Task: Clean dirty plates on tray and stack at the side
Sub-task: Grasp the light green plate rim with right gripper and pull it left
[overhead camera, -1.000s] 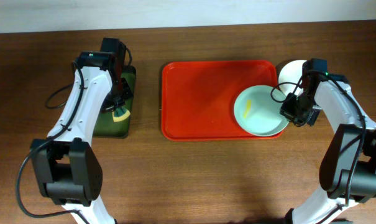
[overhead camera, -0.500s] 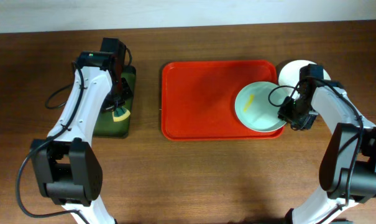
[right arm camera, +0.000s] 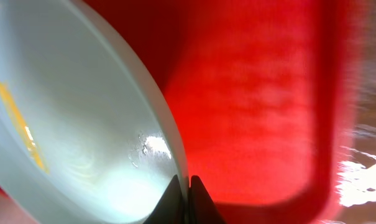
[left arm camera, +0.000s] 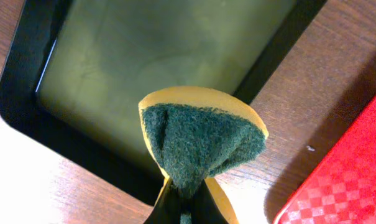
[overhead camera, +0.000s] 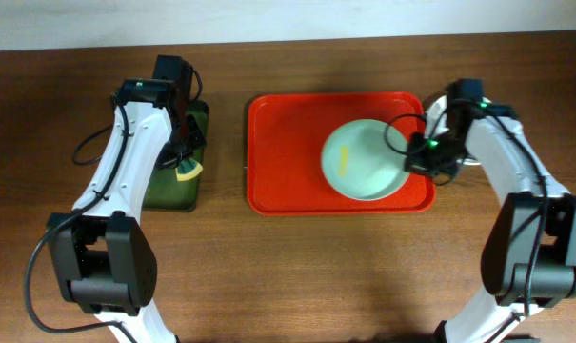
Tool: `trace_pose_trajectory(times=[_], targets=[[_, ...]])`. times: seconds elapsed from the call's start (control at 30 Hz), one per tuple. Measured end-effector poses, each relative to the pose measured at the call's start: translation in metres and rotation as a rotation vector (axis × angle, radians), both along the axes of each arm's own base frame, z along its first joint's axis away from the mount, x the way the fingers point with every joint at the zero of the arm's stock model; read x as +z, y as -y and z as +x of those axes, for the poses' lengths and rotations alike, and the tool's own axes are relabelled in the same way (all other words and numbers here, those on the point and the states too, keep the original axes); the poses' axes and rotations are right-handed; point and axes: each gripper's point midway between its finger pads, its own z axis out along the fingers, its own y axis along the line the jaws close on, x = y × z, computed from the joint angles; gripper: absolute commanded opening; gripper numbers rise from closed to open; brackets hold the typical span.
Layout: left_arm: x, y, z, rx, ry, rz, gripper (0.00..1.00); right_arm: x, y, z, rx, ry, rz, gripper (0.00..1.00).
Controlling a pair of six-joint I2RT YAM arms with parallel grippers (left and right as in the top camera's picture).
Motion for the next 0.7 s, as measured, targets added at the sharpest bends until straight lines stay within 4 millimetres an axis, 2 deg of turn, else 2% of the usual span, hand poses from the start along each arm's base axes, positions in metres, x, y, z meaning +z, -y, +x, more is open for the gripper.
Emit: trace_pose_trajectory(times=[0.1, 0.2, 0.3, 0.4, 0.53, 0.57, 0.7], targets=[[0.001, -0.001, 0.009, 0.008, 0.037, -0.01, 0.0, -0.001, -0.036, 0.01, 0.103, 0.058, 0.015, 0.04], [0.003, -0.014, 0.02, 0.04, 0.081, -0.018, 0.0, -0.016, -0.055, 0.017, 0.126, 0.061, -0.011, 0.04], [0.007, -0.039, 0.035, 0.102, 0.145, -0.019, 0.0, -0.03, -0.059, 0.028, 0.078, 0.066, -0.032, 0.04], [0.006, -0.056, 0.05, 0.139, 0.2, -0.019, 0.0, -0.04, -0.061, 0.037, 0.025, 0.07, -0.029, 0.04], [-0.029, -0.06, 0.07, 0.146, 0.199, -0.019, 0.0, -0.054, -0.074, 0.042, 0.022, 0.068, -0.028, 0.04], [-0.042, -0.06, 0.074, 0.146, 0.187, -0.018, 0.0, -0.055, -0.077, 0.044, 0.028, 0.077, -0.026, 0.04], [-0.085, -0.061, 0.074, 0.149, 0.112, -0.015, 0.0, -0.057, -0.088, 0.051, 0.02, 0.088, -0.015, 0.04]])
